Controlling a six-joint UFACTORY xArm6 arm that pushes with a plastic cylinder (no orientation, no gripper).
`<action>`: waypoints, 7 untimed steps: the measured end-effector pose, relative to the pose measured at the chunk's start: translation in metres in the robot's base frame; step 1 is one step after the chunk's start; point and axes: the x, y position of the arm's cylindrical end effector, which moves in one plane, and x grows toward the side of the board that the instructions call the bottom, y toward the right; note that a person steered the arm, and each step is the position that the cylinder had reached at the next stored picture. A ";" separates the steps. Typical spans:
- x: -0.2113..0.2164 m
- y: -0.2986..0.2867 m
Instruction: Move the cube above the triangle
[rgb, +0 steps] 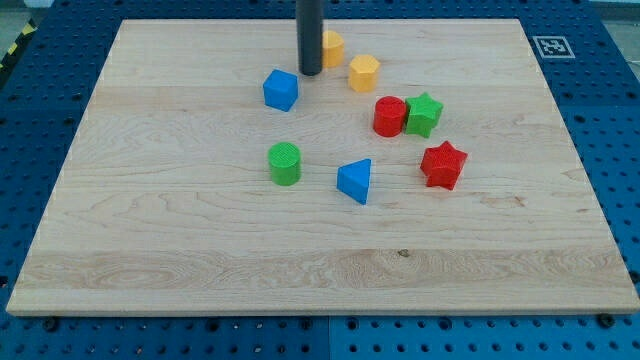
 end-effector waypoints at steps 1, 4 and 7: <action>0.001 -0.046; 0.040 -0.015; 0.045 0.005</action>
